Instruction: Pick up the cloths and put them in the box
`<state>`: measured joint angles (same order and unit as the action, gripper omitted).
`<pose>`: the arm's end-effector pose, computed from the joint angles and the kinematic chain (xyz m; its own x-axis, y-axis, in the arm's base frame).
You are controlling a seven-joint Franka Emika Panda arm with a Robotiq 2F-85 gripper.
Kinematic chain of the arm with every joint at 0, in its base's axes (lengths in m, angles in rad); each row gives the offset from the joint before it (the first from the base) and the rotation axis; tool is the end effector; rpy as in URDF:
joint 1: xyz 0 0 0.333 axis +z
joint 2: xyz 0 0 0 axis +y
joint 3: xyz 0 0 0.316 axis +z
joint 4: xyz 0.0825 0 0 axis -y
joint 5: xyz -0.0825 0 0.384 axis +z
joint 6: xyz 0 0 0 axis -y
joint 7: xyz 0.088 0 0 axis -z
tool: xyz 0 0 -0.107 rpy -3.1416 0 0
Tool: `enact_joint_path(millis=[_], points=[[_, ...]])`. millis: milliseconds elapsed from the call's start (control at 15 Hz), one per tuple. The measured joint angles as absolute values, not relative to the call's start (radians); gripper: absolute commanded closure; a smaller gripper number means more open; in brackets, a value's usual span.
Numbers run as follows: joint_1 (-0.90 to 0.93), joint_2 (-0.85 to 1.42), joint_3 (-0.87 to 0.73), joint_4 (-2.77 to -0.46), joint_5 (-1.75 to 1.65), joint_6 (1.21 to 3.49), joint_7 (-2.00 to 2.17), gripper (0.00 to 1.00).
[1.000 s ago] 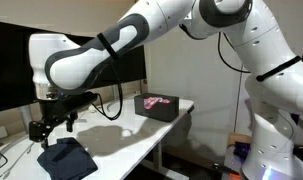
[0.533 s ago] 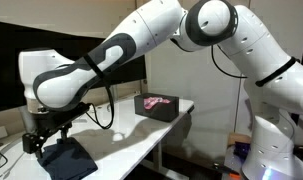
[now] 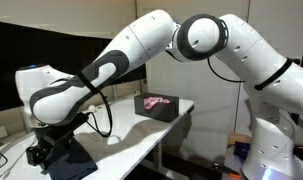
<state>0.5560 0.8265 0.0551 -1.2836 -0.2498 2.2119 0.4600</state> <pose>0.6324 0.4200 0.2637 0.9488 0.2727 0.1595 0.2567 -0.9598 0.1138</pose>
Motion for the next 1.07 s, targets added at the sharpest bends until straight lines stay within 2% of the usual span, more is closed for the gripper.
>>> enact_joint_path(millis=[200, 333, 1000, 1067], points=[[0.552, 0.858, 0.06, -1.251, -0.236, 2.171, 0.45, 0.0], [0.548, 0.873, 0.066, -1.225, -0.226, 2.138, 0.429, 0.26], [0.524, 0.893, 0.106, -1.144, -0.162, 2.008, 0.355, 0.91], [0.523, 0.895, 0.108, -1.14, -0.157, 2.0, 0.354, 0.93]])
